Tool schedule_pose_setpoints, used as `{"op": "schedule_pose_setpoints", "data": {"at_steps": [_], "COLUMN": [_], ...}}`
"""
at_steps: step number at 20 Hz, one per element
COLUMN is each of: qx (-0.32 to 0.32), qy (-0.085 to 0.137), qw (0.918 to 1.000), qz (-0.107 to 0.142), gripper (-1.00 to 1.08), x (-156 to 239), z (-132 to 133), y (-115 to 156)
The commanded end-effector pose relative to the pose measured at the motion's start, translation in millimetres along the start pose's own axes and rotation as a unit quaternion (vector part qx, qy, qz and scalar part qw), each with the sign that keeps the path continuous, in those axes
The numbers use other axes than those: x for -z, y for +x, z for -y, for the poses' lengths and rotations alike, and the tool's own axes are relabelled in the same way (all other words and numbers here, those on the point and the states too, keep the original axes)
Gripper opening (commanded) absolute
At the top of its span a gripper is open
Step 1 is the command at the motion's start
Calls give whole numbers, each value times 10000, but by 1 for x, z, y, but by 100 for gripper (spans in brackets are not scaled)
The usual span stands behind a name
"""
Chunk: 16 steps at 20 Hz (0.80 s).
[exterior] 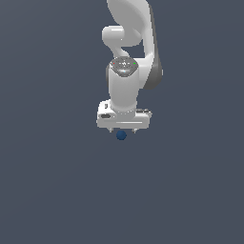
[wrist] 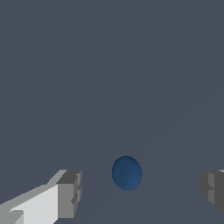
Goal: Pick up the object and move it to a goal position.
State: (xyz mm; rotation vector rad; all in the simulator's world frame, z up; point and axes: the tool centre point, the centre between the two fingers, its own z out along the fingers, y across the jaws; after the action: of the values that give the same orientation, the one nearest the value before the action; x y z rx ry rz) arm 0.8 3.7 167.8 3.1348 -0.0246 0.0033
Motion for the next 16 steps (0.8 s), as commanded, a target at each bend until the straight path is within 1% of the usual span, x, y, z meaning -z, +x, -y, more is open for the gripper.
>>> {"op": "schedule_pose_setpoints", "data": {"at_steps": [1,4,11,16], "qx": [0,-8,-92,-76], "qy": [0,5,38,37], "qw": [10000,10000,9999,10000], "qz": [0,-4,-29,-28], "gripper": [100,100,100,100], "x": [0,1,5,4], "z": [0,-3,-23,-23], "y": [0,0,2,2]}}
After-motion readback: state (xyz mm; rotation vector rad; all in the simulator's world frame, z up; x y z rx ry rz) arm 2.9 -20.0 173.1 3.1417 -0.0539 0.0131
